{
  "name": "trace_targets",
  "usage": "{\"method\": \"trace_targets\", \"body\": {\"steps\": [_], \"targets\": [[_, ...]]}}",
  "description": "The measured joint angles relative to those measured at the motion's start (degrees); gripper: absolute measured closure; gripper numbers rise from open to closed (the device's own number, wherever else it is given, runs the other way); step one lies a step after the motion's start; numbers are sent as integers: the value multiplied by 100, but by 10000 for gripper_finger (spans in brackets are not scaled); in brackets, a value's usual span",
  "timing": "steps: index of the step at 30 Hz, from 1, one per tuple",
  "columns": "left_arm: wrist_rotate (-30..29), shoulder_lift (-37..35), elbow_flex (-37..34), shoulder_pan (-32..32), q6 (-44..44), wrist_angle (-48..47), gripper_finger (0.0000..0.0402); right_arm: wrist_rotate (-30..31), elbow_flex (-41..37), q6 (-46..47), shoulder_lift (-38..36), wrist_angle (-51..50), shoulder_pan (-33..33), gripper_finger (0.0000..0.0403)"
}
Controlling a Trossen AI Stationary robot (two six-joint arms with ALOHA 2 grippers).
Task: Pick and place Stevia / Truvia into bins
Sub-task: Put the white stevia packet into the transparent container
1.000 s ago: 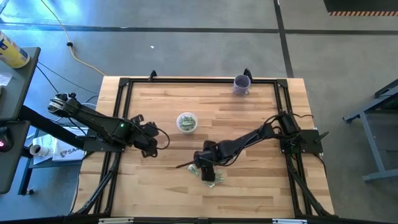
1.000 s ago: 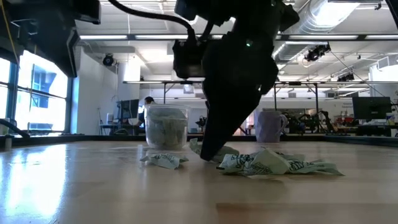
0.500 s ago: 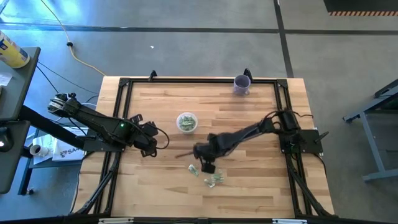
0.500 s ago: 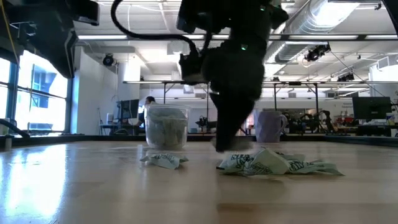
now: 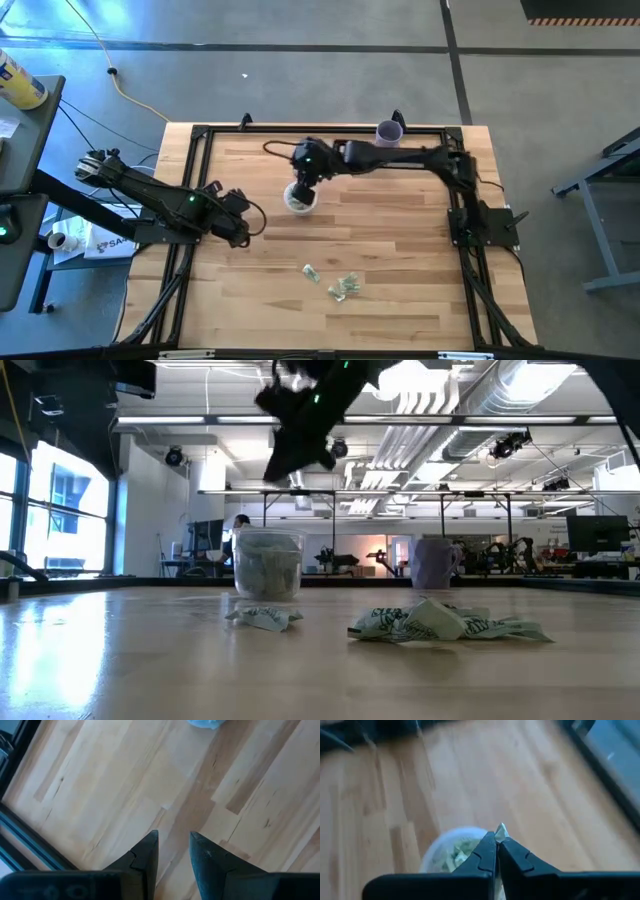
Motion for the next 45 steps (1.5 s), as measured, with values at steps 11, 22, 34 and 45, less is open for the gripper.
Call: {"method": "trace_targets", "body": {"steps": [11,22,34,45], "targets": [[85,0,0,-2,-594,-20,259,-424,29,-259,936,39,239,390],[61,0,0,-2,-816,5,259,-301,352,-800,901,-399,225,305],[-9,0,-2,-4,-1094,11,259,-435,1684,-2204,870,-2683,247,209],[-158,0,-2,-4,-1090,21,259,-1198,1006,-2801,735,-4078,772,208]]}}
